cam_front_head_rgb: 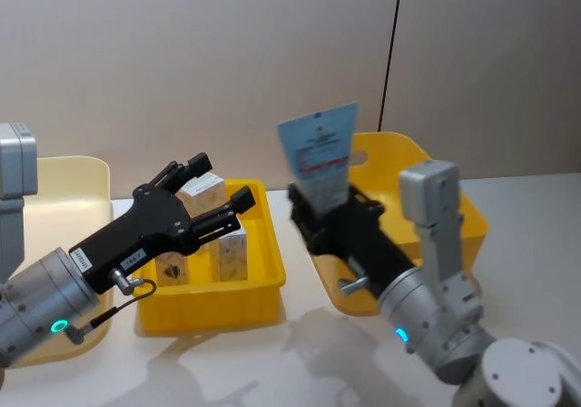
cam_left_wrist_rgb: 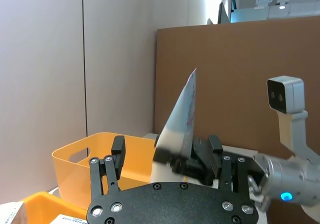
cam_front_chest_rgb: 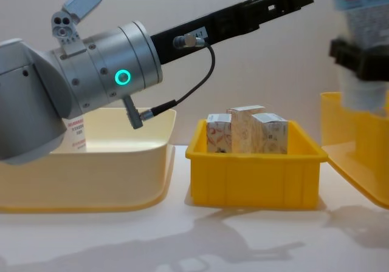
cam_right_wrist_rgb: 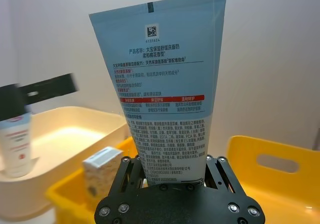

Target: Bimanual collaborative sorting of washing and personal care products

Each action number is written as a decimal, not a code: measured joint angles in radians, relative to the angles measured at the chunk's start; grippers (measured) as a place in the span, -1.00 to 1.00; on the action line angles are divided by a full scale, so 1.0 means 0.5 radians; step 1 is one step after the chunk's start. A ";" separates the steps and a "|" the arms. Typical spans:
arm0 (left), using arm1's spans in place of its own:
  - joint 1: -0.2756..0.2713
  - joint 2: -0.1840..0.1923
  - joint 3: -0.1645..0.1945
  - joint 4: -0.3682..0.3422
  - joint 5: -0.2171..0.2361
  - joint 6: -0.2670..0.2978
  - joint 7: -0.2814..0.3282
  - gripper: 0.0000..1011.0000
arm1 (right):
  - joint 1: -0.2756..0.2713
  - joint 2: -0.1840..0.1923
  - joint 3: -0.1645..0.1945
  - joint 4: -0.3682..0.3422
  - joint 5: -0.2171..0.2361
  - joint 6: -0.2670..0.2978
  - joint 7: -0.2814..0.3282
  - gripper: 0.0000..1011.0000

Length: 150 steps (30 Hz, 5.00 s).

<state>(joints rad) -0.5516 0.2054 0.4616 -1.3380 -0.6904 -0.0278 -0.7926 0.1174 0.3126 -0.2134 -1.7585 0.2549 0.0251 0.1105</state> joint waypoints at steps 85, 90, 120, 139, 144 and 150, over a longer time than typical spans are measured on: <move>0.000 0.000 0.000 0.000 0.000 0.000 0.000 0.98 | 0.338 -0.198 0.183 0.470 -0.330 0.342 -0.397 0.98; 0.000 0.000 0.000 0.000 0.000 0.000 0.000 0.98 | 0.339 -0.199 0.182 0.472 -0.332 0.346 -0.399 0.98; 0.000 0.000 0.000 0.000 0.000 0.000 0.000 0.98 | 0.226 -0.174 0.231 0.306 -0.333 0.007 -0.315 0.98; 0.012 0.004 0.000 -0.011 0.019 0.001 0.028 0.98 | 0.117 -0.143 0.244 0.152 -0.297 -0.115 -0.258 0.98; 0.051 0.027 0.000 -0.048 0.080 0.005 0.127 0.98 | 0.041 -0.103 0.187 0.118 -0.223 -0.088 -0.222 0.98; 0.114 0.063 -0.002 -0.106 0.178 0.014 0.283 0.98 | -0.062 -0.051 0.115 0.073 -0.126 -0.052 -0.178 0.98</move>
<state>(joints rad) -0.4944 0.2372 0.4607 -1.3908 -0.6013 -0.0207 -0.6513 0.0862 0.2871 -0.1558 -1.7222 0.1920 -0.0011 0.0216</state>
